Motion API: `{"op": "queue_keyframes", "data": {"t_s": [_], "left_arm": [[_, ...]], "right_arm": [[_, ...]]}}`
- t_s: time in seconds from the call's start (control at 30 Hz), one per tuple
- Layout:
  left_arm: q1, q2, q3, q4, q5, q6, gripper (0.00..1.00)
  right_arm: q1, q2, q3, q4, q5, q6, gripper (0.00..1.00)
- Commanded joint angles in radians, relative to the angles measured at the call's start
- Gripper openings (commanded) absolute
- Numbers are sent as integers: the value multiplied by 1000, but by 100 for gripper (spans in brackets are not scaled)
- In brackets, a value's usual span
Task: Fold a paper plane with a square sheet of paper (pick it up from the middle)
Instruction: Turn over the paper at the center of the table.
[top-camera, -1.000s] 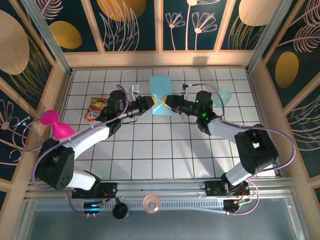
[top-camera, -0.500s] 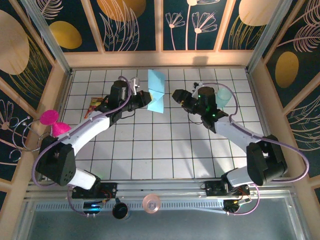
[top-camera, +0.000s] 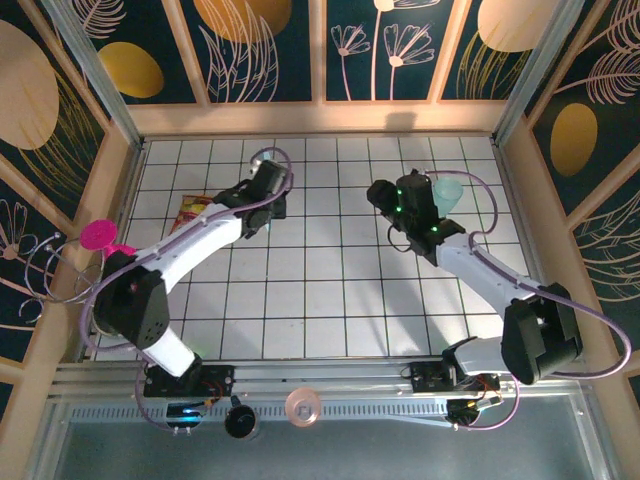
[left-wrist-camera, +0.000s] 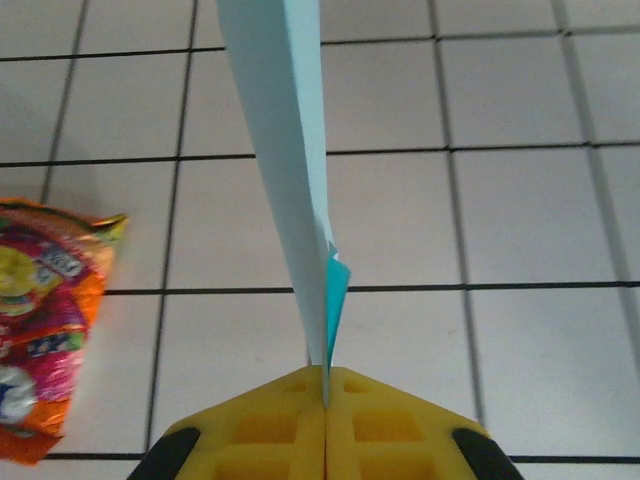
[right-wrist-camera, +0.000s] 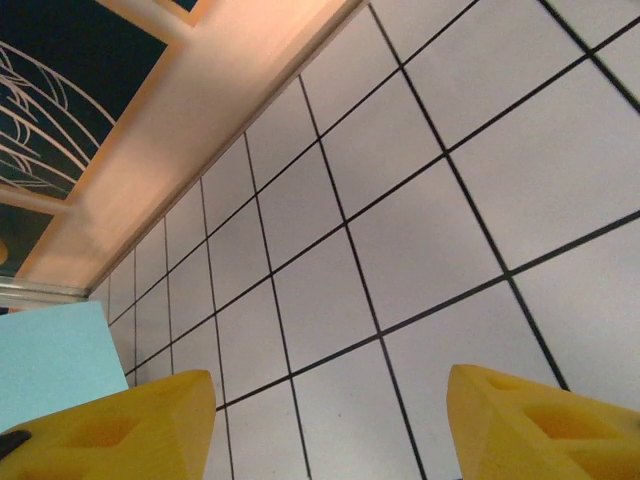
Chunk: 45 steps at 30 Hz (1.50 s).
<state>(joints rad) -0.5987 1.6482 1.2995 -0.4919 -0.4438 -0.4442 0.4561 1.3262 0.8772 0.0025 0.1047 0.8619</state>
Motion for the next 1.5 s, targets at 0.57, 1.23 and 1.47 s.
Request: {"op": "queue_keyframes", "data": {"t_s": [0.57,1.23,1.47], "left_arm": [[-191,387,244,-193,-130,-93,17],[-12,-11,-152,267,352,-88,66],[56,-148,-315,300,298,-134,78]], "right_arm": [[-112,-210,-136,-81,49,-43,63],[139,163,11,76,-84,-31,53],[255,482,208,198,-248,23,38]]}}
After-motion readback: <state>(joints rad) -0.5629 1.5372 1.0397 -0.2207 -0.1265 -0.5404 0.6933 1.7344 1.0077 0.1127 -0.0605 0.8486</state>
